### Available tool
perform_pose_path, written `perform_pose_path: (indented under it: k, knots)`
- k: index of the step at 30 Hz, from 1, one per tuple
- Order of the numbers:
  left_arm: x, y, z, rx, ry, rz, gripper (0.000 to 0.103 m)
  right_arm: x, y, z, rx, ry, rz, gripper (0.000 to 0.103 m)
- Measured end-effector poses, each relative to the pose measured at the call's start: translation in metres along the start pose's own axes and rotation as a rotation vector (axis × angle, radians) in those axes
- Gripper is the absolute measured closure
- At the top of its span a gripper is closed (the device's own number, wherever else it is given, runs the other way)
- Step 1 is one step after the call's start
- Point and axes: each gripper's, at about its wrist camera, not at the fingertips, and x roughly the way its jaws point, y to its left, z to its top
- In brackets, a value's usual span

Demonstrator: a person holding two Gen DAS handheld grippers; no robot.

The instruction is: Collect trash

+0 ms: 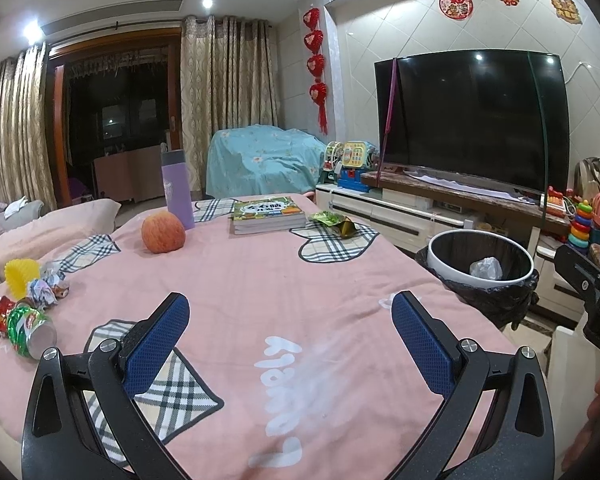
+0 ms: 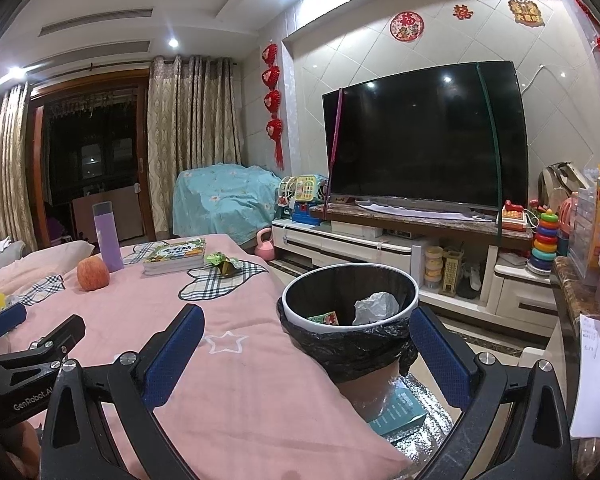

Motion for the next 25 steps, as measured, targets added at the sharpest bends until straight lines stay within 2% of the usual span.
perform_pose_path:
  k: [16,25]
  knots:
    - [0.008,0.003,0.003,-0.012,0.011,-0.008,0.000,0.004,0.004,0.006,-0.001,0.011,0.015,0.000]
    - [0.023,0.020,0.003,-0.054,0.055,-0.009,0.000,0.022,0.017,0.011,-0.015,0.049,0.053,0.000]
